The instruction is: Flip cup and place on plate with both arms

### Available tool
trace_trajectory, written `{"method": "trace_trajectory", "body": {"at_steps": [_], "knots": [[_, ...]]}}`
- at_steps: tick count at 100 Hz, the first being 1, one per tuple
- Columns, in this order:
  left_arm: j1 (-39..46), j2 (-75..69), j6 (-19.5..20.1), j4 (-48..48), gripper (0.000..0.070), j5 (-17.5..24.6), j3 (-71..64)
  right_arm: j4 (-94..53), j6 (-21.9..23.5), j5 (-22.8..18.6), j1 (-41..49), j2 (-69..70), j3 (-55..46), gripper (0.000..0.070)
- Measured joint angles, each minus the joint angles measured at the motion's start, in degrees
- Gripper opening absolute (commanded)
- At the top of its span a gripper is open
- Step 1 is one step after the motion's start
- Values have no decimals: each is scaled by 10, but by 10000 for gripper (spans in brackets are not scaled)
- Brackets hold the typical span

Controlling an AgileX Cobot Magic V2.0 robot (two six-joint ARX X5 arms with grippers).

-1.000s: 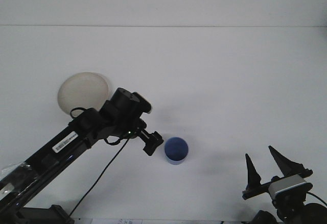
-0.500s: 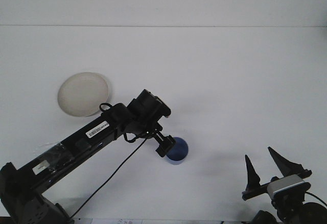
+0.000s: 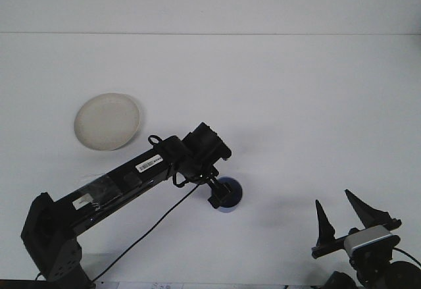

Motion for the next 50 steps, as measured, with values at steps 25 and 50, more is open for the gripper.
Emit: {"method": "trace_trajectory", "body": {"at_steps": [25,50], "knots": [[-1,9,6,13,84,0,0,0,1,0,0,0,0,470],[-1,9,10,9,7,-2,15,-1,2,0,0,0,0,470]]}}
